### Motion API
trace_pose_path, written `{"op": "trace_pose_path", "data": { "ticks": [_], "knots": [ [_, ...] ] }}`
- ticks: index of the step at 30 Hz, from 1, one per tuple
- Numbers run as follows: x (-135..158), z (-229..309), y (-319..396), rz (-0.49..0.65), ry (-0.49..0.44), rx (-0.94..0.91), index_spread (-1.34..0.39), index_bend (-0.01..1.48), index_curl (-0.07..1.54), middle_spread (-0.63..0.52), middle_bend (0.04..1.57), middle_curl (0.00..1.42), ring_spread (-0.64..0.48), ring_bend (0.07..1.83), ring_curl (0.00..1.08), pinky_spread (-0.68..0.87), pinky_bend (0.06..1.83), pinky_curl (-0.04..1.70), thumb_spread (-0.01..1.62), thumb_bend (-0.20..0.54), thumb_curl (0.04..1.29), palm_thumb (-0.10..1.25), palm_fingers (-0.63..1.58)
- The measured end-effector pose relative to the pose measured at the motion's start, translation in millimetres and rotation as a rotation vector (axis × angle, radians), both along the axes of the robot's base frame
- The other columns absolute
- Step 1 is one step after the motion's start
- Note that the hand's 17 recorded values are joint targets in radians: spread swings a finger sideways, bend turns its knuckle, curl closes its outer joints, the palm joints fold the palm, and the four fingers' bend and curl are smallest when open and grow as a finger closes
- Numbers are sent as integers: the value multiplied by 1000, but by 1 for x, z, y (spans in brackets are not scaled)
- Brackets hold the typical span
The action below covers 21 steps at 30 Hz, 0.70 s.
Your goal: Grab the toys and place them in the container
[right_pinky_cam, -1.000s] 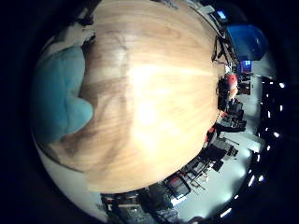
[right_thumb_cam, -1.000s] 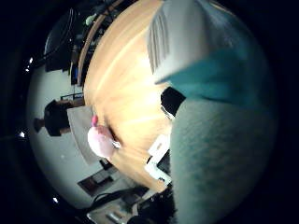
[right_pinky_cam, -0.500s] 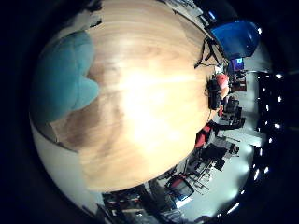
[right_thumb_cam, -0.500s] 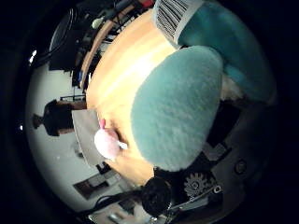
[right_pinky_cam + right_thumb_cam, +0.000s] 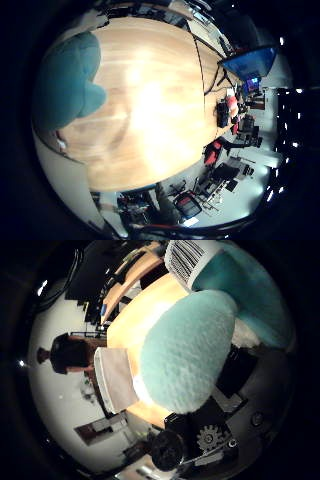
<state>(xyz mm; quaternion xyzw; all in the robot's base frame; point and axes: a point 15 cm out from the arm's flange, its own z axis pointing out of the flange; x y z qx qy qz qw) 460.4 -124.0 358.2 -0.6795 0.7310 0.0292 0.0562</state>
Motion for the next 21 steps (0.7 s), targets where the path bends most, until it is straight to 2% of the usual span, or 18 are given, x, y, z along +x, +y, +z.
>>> {"op": "trace_pose_path", "data": {
  "ticks": [10,21],
  "knots": [
    [19,74,152,205,-60,-10,-530,363,555,-417,722,624,-360,1156,449,-622,1096,244,882,-16,433,1172,1156],
    [-9,74,312,453,-62,-38,-540,330,598,-413,733,633,-358,1148,451,-632,1062,260,891,-15,439,1173,1168]
  ]
}}
